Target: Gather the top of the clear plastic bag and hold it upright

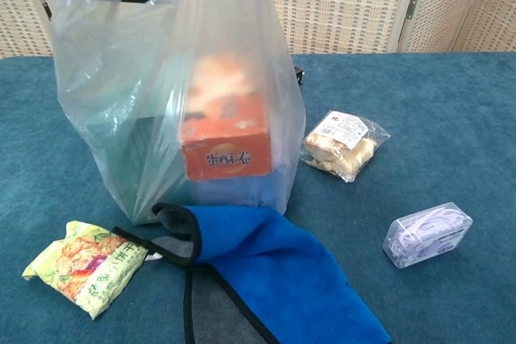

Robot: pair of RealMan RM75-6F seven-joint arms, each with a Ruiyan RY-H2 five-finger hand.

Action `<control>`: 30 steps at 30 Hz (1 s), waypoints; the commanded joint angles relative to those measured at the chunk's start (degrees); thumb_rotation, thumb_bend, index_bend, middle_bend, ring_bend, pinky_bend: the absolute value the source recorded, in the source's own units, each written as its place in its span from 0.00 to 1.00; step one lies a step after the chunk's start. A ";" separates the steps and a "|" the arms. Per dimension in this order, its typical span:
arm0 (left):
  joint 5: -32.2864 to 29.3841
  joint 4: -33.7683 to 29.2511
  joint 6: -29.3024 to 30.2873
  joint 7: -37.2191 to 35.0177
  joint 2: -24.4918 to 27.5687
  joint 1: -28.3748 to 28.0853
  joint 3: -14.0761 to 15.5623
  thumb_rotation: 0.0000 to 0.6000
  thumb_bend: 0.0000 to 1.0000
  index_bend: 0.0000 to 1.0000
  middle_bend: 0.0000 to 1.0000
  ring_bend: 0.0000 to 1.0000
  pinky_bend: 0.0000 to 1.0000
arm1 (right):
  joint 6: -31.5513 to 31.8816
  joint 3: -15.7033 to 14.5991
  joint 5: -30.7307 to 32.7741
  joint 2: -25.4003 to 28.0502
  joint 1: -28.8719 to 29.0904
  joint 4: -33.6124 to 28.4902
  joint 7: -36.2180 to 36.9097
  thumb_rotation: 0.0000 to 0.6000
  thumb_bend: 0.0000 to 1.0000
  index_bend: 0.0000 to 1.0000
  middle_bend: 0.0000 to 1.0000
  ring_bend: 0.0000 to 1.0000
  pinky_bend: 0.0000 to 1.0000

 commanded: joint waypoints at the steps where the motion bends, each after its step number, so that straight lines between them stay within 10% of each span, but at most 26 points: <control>1: -3.08 -2.12 -0.86 4.34 -0.20 1.68 -1.77 0.00 0.00 0.17 0.00 0.00 0.00 | -0.14 0.24 0.76 -0.43 0.82 -0.49 -1.27 1.00 0.00 0.00 0.00 0.00 0.00; 30: -1.84 -2.80 2.45 5.71 -0.36 7.19 -5.52 0.00 0.00 0.23 0.10 0.08 0.00 | 0.72 1.02 4.45 -3.75 3.99 1.08 -5.78 1.00 0.00 0.00 0.00 0.00 0.00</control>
